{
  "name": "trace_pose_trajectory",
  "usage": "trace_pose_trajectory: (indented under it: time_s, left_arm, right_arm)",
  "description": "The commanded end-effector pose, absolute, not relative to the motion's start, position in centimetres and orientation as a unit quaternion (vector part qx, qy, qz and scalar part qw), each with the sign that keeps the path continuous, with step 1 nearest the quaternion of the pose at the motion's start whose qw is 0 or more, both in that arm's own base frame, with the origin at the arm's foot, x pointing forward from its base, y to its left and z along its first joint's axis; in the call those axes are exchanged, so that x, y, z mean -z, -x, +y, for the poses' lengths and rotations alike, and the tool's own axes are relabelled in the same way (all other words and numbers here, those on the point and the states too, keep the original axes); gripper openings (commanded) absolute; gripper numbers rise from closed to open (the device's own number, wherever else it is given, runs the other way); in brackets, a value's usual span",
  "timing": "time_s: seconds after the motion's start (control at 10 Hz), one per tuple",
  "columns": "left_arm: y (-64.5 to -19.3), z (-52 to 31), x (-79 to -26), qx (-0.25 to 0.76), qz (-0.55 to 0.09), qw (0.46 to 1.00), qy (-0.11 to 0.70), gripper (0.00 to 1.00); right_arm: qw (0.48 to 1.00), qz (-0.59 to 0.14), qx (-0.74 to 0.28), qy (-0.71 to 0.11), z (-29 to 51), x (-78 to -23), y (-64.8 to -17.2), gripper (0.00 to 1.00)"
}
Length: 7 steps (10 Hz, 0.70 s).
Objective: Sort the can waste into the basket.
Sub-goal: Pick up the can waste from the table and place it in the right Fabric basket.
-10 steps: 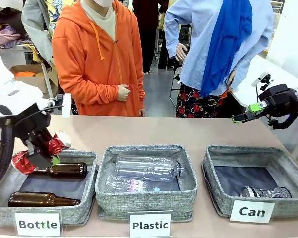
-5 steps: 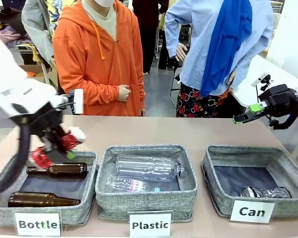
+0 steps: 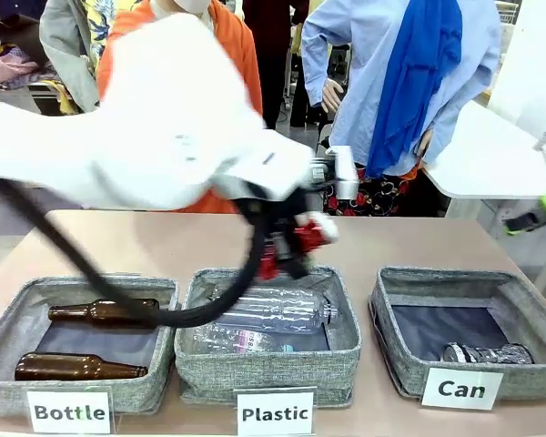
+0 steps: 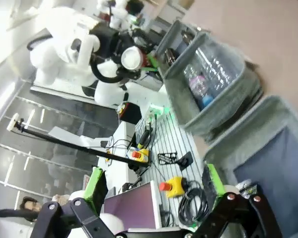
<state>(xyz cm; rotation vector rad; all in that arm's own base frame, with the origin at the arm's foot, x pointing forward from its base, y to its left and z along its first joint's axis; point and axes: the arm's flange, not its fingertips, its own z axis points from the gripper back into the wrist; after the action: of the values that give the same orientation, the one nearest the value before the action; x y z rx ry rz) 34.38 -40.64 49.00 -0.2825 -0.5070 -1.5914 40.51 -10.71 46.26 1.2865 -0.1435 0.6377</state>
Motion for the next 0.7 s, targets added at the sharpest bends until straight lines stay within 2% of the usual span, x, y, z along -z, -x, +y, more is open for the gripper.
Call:
trace_pose_trajectory:
  time_s: [0.0,0.2,0.3,0.5,0.6]
  left_arm:
    - [-37.2,-47.8,-49.3,0.757,-0.236,0.598,0.116,0.08]
    - [-37.0,-57.6,-47.4,0.789,-0.241,0.549,0.137,0.08]
    - [-36.4,-61.3,-46.4,0.795,-0.23,0.533,0.178,0.08]
    - [-35.7,-66.2,-44.9,0.803,-0.215,0.535,0.151,0.08]
    - [-36.0,-67.8,-44.6,0.802,-0.22,0.539,0.135,0.08]
  right_arm:
    - [0.799,-0.092,-0.249,-0.54,-13.1,-48.0,-36.2,1.0]
    - [0.842,-0.1,-0.21,-0.487,-16.3,-48.2,-32.2,1.0]
    - [0.871,-0.122,-0.152,-0.451,-18.2,-47.9,-30.8,1.0]
    - [0.909,-0.192,-0.013,-0.371,-21.3,-47.0,-28.0,1.0]
    - [0.913,-0.198,0.02,-0.357,-22.0,-46.6,-27.0,1.0]
